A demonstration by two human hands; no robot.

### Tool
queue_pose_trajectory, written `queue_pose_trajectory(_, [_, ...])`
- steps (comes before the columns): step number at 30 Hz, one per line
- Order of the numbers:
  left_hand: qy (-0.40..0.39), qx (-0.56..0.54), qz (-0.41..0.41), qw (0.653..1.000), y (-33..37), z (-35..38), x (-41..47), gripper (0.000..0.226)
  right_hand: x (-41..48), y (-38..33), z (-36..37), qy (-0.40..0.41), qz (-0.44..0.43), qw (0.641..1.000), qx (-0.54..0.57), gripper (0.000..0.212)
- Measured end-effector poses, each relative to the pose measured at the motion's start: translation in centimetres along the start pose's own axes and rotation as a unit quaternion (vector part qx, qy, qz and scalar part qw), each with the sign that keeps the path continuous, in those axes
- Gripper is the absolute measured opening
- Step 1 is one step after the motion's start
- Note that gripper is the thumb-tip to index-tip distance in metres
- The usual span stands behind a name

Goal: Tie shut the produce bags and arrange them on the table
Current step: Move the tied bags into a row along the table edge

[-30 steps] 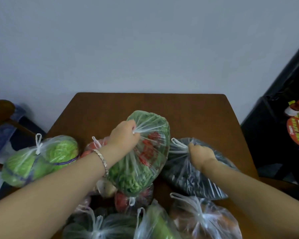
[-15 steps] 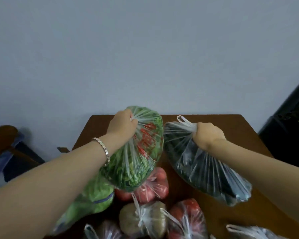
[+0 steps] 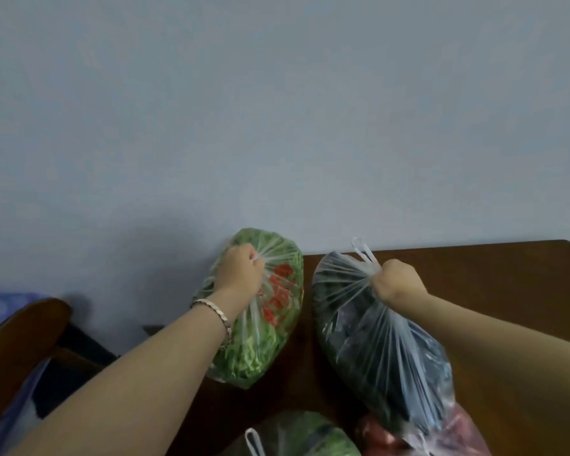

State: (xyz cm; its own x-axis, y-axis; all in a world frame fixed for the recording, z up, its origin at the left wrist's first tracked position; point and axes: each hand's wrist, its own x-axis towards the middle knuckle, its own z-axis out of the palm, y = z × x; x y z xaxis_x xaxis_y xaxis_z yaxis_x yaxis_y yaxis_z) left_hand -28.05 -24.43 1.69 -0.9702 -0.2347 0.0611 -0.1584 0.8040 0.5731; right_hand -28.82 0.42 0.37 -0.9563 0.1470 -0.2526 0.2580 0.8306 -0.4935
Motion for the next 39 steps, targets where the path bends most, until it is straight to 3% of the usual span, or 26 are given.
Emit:
queue_pose_trajectory(4, [-0.027, -0.025, -0.053, 0.998, -4.9, 2.5, 2.6, 0.023, 2.9, -3.4, 3.8, -0.006, 0.010, 1.000, 0.024, 0.017])
queue_pose_trajectory(8, [0.004, -0.038, -0.110, 0.993, -7.7, 4.1, 5.4, 0.029, 4.8, -5.3, 6.8, -0.006, 0.013, 0.999, 0.037, 0.010])
queue_pose_trajectory(10, [0.009, -0.043, -0.131, 0.990, -8.6, 4.7, 6.5, 0.021, 5.6, -5.8, 8.2, -0.009, 0.019, 0.999, 0.044, 0.018])
queue_pose_trajectory(14, [-0.012, -0.061, -0.123, 0.990, -10.2, 5.8, 7.7, 0.014, 6.3, -6.3, 10.3, -0.015, 0.025, 0.999, 0.045, 0.025])
queue_pose_trajectory(18, [-0.037, -0.106, -0.117, 0.987, -11.8, 6.0, 7.6, 0.019, 5.7, -6.2, 11.4, 0.020, 0.007, 0.996, 0.082, 0.015])
queue_pose_trajectory(20, [-0.063, -0.131, -0.120, 0.982, -12.4, 5.9, 6.6, 0.004, 5.0, -6.0, 11.6, 0.032, 0.010, 0.991, 0.130, 0.019])
queue_pose_trajectory(22, [-0.087, -0.108, -0.102, 0.985, -13.5, 5.9, 4.7, 0.036, 3.8, -5.4, 12.0, 0.011, 0.014, 0.983, 0.181, 0.011])
queue_pose_trajectory(24, [-0.081, 0.014, -0.077, 0.994, -15.0, 6.1, 2.1, 0.073, 2.2, -4.5, 12.8, -0.030, 0.013, 0.987, 0.156, 0.047])
queue_pose_trajectory(26, [-0.097, 0.083, -0.104, 0.986, -15.8, 6.7, -1.0, 0.101, -0.1, -3.1, 14.3, -0.053, 0.056, 0.996, 0.037, 0.085])
queue_pose_trajectory(29, [-0.158, 0.076, -0.156, 0.972, -16.5, 8.9, -4.3, 0.115, -2.9, -1.3, 16.7, -0.087, 0.208, 0.974, -0.033, 0.122])
queue_pose_trajectory(32, [-0.163, 0.090, -0.145, 0.972, -16.6, 10.1, -4.9, 0.109, -3.9, -0.3, 18.4, -0.116, 0.293, 0.948, 0.054, 0.132])
queue_pose_trajectory(39, [-0.180, 0.092, -0.134, 0.970, -16.6, 9.9, -3.1, 0.104, -3.1, -1.7, 20.0, -0.071, 0.299, 0.949, 0.075, 0.129])
